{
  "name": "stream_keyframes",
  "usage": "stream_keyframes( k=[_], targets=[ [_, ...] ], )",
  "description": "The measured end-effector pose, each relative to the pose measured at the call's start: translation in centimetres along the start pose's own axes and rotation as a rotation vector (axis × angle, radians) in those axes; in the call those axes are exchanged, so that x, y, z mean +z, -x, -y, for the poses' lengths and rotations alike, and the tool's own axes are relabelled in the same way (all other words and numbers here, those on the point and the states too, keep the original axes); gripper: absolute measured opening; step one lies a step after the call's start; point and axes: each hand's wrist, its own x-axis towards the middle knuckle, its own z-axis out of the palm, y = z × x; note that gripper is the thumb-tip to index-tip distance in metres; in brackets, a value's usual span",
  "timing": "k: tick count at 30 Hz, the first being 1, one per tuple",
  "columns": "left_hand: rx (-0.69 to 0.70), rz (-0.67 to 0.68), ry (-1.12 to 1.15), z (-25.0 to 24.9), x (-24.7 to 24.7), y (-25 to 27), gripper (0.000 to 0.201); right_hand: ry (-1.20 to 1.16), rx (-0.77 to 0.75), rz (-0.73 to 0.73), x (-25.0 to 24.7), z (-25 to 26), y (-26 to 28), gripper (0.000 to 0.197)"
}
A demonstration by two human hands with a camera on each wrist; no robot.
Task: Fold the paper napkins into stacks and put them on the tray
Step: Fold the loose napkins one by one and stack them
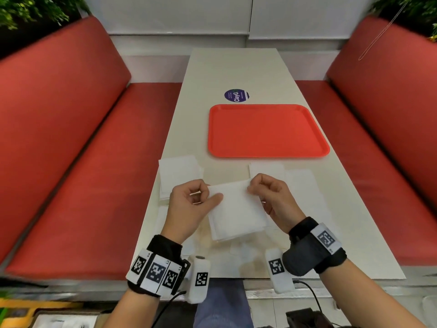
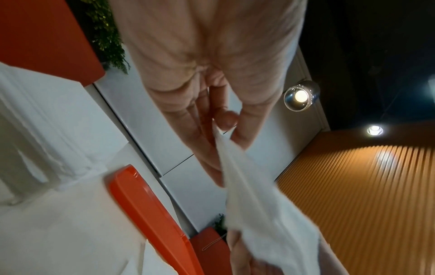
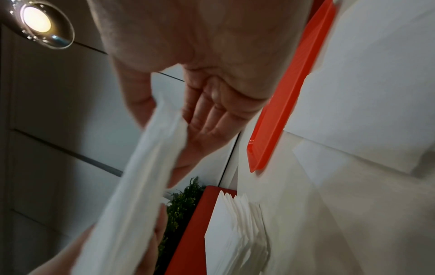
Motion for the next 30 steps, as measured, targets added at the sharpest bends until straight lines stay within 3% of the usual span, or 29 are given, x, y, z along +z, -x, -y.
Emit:
stream_keyframes(
  k=[4, 8, 11, 14, 15, 20, 26, 30],
  targets=[
    [0.006, -0.008, -0.023, -0.1, -0.6, 0.5, 0.039, -0.035, 0.004, 0.06, 0.1, -0.6, -0.3, 0.044],
    [0.005, -0.066, -0.033, -0.2, -1.5, 1.6, 0.012, 0.023, -0.051, 0.014, 1.5, -0.6, -0.4, 0.044],
    [-0.076, -0.115, -0.012, 0.5, -2.4, 2.9, 0.024, 0.104, -0.1, 0.01, 2.7, -1.2, -0.5, 0.04],
    [-0.159, -0.125, -0.021, 1.0, -4.0, 4.1, 0.035, 0.191, -0.056, 0.139, 4.2, -1.9, -0.6, 0.014],
    [-0.185, -0.122, -0.039, 1.2, -4.8, 4.4, 0.039, 0.234, -0.019, 0.194, 4.9, -2.3, -0.7, 0.015],
    [-0.337, -0.027, -0.132, 1.7, -8.8, 5.0, 0.062, 0.46, 0.07, 0.295, 8.0, -4.5, -1.0, 0.041],
    [-0.291, -0.063, -0.631, 4.2, -10.2, 4.5, 0.063, 0.735, 0.052, 0.336, 10.6, -6.1, -2.3, 0.053],
    [-0.32, -0.03, -0.73, 5.8, -9.7, 4.4, 0.063, 0.891, 0.083, 0.354, 11.1, -7.2, -2.7, 0.055]
  ],
)
